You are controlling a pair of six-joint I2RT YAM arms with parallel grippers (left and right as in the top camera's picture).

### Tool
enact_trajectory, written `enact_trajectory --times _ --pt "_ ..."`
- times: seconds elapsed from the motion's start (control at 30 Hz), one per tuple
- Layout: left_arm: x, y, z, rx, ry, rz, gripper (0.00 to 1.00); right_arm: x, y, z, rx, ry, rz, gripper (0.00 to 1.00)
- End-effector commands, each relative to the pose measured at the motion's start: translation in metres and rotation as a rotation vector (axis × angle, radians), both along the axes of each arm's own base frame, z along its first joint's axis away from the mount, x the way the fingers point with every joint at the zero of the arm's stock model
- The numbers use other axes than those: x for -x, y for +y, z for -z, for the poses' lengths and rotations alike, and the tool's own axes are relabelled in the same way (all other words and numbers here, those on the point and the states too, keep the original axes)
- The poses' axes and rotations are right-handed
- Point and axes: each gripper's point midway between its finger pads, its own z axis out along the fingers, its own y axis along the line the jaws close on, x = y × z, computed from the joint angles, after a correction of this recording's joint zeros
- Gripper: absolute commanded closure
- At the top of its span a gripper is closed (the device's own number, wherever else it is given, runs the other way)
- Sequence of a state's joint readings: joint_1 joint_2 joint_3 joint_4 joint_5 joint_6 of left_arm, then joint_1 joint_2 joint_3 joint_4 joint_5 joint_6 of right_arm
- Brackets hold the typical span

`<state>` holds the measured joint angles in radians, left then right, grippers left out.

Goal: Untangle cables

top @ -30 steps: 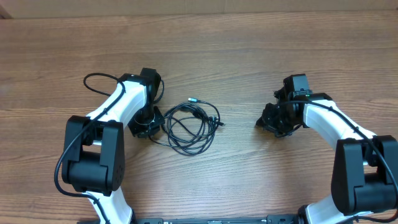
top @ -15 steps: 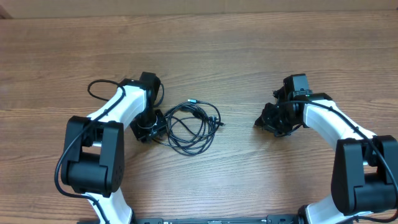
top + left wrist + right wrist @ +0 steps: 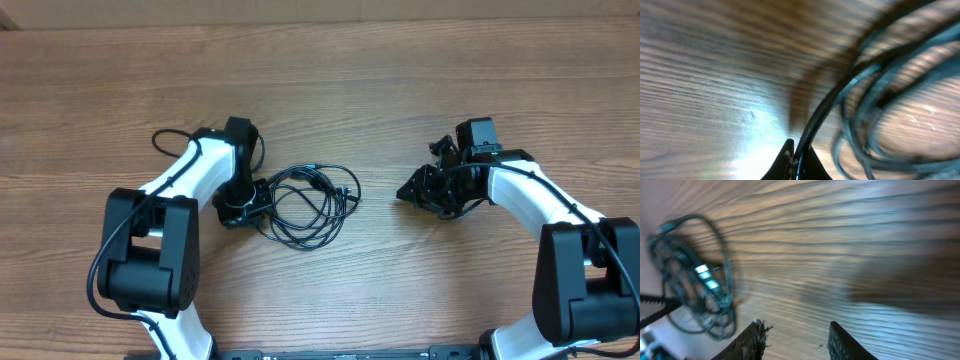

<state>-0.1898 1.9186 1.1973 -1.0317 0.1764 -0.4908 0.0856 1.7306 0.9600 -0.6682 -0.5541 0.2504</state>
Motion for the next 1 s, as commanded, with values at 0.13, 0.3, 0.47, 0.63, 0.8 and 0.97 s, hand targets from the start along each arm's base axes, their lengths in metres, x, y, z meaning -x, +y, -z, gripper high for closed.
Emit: enact_trajectory --times 0.13,0.3,0.47,0.63,0.8,0.97 --pt "-0.058 -0.049 -0.095 0.244 -0.31 0.319 0.96 0.002 0.039 -0.04 -0.282 -0.077 -0.105 0.65" --pt "-0.077 -0.065 -0.168 0.279 -0.534 0.392 0.96 -0.002 0.047 -0.051 -0.352 -0.1 -0.116 0.74" --pt "-0.085 -0.084 -0.244 0.309 -0.76 0.451 0.96 -0.012 0.052 -0.06 -0.404 -0.099 -0.069 0.86" --pt "-0.085 -0.103 -0.313 0.343 -0.967 0.511 0.96 -0.019 0.068 -0.081 -0.512 -0.141 -0.098 0.96" --pt "-0.082 -0.117 -0.363 0.37 -1.153 0.57 0.96 -0.017 0.091 -0.123 -0.716 -0.254 -0.248 0.96" --pt "-0.08 -0.126 -0.381 0.388 -1.222 0.59 0.96 -0.026 0.1 -0.139 -0.753 -0.259 -0.23 0.96"
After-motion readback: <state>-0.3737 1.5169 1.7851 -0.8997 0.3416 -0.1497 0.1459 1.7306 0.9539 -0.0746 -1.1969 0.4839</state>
